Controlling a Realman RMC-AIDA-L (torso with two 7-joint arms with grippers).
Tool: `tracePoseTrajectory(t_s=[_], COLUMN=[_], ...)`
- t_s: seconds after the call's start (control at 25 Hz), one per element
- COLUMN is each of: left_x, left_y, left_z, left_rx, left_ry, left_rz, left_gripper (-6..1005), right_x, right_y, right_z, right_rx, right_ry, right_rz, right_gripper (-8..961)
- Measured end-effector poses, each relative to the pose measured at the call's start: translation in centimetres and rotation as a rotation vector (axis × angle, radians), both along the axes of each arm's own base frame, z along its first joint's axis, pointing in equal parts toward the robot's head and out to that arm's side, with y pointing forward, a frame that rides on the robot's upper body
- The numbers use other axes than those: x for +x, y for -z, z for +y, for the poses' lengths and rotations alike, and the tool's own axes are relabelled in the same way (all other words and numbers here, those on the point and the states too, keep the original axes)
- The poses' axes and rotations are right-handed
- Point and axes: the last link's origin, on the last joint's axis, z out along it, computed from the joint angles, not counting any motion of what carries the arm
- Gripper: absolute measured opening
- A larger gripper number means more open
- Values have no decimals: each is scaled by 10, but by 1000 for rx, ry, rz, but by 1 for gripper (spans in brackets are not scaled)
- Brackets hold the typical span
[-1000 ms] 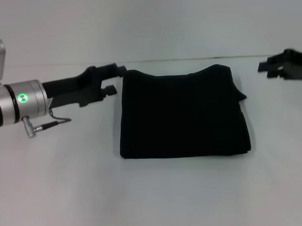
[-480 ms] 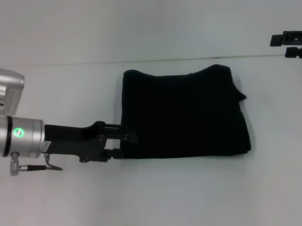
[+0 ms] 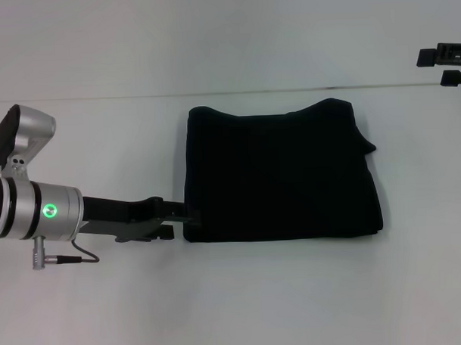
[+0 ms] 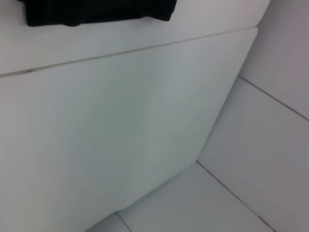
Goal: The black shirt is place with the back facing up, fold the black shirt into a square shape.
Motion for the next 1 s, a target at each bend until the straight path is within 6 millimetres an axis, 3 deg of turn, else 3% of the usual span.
tracePoseTrajectory(t_s=[1.0], left_x=[14], left_y=[20], left_z=[12], left_rx=[2], left_ry=[6], left_rz=[88], left_gripper=[578], right_x=[4], right_y=[-5], right_z=[-2], right_rx=[11], right_ry=[19], right_rz=[16], right_gripper=[877])
